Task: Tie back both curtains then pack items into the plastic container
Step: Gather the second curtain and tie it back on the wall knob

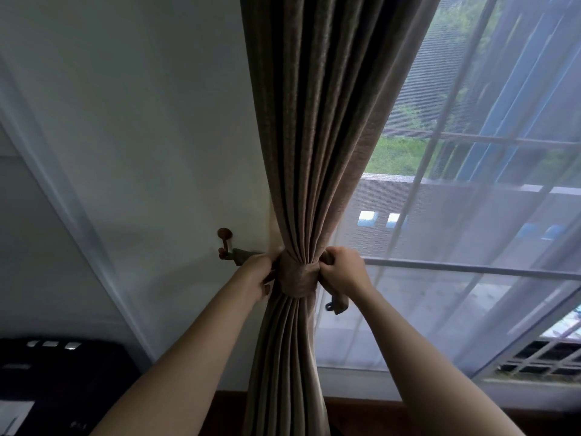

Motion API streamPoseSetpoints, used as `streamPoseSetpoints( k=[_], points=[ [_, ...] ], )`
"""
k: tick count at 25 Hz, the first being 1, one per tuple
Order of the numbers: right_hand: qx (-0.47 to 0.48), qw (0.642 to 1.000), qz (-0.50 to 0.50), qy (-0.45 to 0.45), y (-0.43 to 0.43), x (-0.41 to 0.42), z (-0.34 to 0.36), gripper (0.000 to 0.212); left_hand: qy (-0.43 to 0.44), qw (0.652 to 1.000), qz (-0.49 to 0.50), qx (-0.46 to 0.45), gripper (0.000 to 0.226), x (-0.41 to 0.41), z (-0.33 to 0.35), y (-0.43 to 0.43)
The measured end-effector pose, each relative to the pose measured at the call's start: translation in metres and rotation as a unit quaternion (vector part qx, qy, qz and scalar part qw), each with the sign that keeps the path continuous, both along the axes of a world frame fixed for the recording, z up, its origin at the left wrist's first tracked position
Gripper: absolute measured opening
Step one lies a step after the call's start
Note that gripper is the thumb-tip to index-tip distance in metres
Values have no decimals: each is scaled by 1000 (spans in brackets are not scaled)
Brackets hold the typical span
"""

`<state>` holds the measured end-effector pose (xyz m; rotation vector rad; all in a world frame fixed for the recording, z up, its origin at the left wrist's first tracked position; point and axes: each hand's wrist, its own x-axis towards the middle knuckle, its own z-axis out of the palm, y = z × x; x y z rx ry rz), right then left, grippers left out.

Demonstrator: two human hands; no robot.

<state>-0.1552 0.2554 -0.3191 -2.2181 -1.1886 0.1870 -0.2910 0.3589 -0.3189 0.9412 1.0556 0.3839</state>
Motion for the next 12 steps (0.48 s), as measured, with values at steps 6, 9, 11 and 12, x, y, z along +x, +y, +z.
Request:
streamPoseSetpoints(
  k=[6,9,11,12],
  points=[
    [-49,996,-64,-23,-19,-12,-31,30,68,997,20,17,40,7,-9,6],
    [-63,990,-73,-103,-39,-13,-39,25,69,993,6,96,42,0,-4,-8],
    [-70,988,-91,-102,-53,-13,-37,21,51,987,-33,151,37,-15,-4,-20],
    [-67,990,-90,-84,-59,-12,-33,22,37,976,-34,210,33,-22,-8,-26]
  ],
)
